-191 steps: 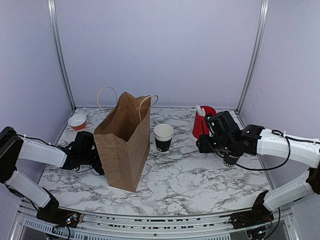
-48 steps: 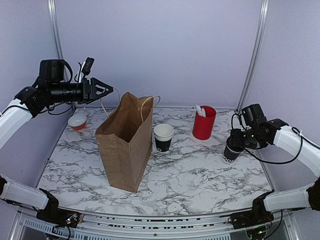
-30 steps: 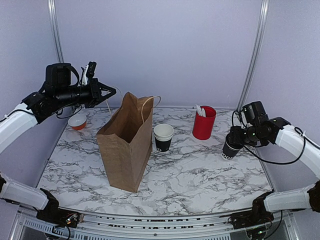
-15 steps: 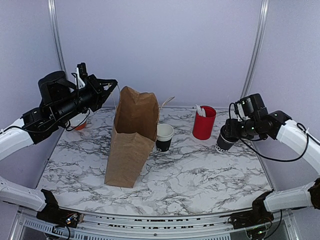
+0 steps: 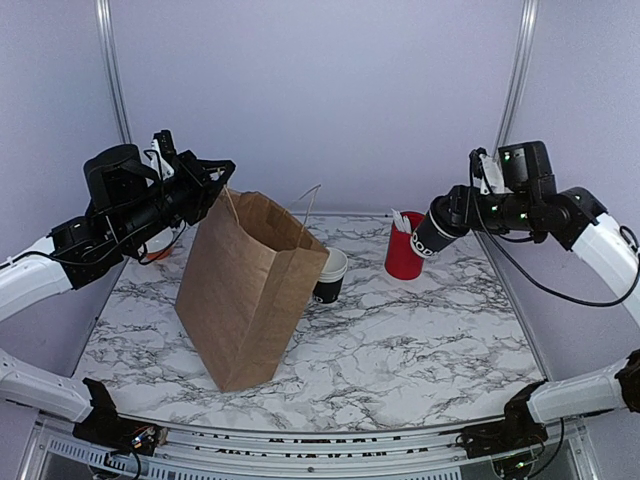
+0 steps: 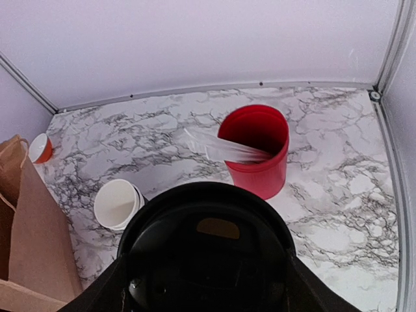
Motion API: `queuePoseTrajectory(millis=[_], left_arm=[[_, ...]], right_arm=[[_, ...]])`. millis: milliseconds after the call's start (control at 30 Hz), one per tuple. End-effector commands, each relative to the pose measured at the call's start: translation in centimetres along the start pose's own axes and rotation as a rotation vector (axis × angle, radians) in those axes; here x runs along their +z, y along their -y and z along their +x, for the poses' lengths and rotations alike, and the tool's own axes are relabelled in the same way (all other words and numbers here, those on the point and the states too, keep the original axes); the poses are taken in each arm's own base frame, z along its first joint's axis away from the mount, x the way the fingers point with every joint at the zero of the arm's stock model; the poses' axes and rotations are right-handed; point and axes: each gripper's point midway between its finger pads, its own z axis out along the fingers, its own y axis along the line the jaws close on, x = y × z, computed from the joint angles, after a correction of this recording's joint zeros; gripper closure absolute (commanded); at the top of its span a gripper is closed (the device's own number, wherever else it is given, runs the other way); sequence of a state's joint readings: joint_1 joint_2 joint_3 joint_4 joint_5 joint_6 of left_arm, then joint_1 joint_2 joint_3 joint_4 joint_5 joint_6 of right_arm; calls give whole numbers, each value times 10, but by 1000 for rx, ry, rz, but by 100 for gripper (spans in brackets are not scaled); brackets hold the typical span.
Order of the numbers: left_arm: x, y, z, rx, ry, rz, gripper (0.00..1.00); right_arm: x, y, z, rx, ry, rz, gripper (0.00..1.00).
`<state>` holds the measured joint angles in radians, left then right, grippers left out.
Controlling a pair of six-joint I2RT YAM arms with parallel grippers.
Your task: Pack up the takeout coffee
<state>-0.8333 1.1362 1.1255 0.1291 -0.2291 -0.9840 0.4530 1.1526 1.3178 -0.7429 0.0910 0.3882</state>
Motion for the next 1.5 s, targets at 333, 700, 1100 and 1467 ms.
queuePoseTrajectory(millis=[333, 700, 1100, 1467], left_arm=[[11, 30, -4, -6, 13, 85, 100], [24, 39, 10, -10, -15, 114, 100], [11, 33, 7, -4, -1, 107, 100], [-10, 19, 2, 6, 29, 90, 100]], right_arm=[[-47, -120, -79, -116, 130, -296, 34], [-82, -197, -109, -149, 214, -485, 33], [-45, -292, -57, -243, 91, -613, 33], [-6, -303, -19, -272, -9, -565, 33]])
